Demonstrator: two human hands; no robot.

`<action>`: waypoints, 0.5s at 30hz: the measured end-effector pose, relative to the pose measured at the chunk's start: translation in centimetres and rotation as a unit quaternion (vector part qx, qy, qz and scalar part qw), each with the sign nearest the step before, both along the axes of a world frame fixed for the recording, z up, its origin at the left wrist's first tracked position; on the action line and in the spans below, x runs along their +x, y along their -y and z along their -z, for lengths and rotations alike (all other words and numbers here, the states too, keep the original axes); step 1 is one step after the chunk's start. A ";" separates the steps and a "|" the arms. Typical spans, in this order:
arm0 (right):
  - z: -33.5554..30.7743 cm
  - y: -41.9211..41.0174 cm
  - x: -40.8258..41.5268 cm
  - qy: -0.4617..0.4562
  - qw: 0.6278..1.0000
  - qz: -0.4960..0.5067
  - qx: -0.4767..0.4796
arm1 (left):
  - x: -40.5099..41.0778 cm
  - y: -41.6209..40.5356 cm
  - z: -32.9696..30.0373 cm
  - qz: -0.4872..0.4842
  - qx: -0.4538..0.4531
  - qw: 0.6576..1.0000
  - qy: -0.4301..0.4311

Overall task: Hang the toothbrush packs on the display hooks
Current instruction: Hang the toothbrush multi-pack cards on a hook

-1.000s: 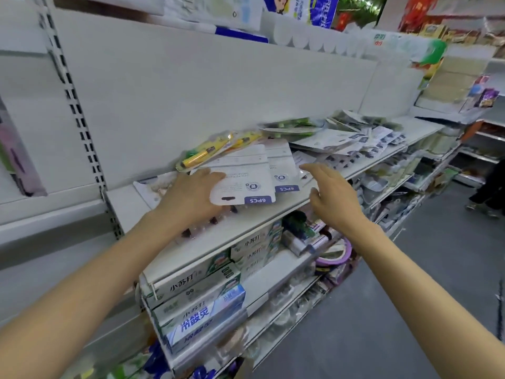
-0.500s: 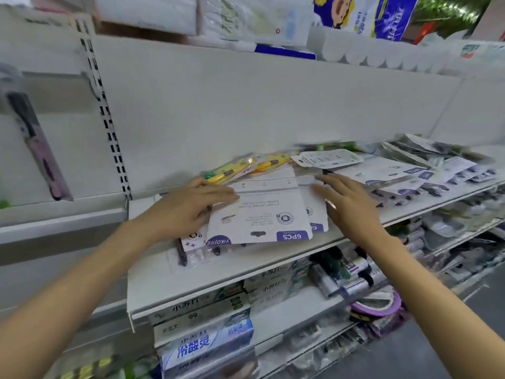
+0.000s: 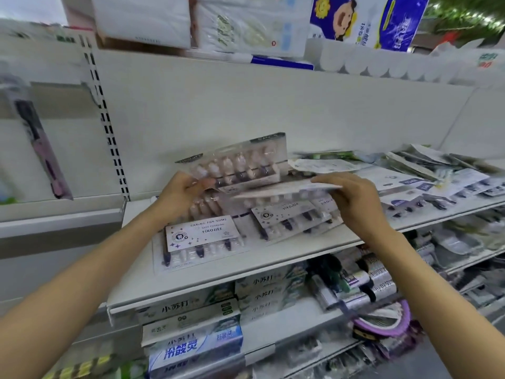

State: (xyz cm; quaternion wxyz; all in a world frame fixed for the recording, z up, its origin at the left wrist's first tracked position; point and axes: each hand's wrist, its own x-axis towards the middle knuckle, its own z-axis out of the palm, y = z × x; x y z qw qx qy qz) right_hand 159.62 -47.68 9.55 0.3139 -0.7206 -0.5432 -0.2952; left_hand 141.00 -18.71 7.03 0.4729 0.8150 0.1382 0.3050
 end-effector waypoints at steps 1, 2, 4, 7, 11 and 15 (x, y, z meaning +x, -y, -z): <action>-0.5 0.1 -0.2 -0.014 1.000 -0.006 0.008 | -0.1 0.0 -0.3 0.007 -0.016 1.000 0.016; -0.8 0.2 -0.4 -0.029 0.999 -0.008 0.017 | -0.2 0.0 -0.5 0.011 -0.029 0.999 0.026; -1.2 0.4 -1.0 -0.089 0.995 -0.018 0.034 | -0.5 0.2 -0.7 0.016 -0.062 0.997 0.041; -1.8 0.8 -1.9 -0.238 0.966 -0.071 0.071 | -0.6 0.7 -0.8 0.004 -0.090 0.993 0.072; -3.5 1.4 -3.4 -0.334 0.917 -0.157 0.155 | -1.1 1.3 -1.9 -0.039 -0.136 0.982 0.126; -5.5 2.2 -4.1 -0.370 0.873 -0.206 0.243 | -3.0 2.6 -4.6 -0.030 -0.149 0.969 0.197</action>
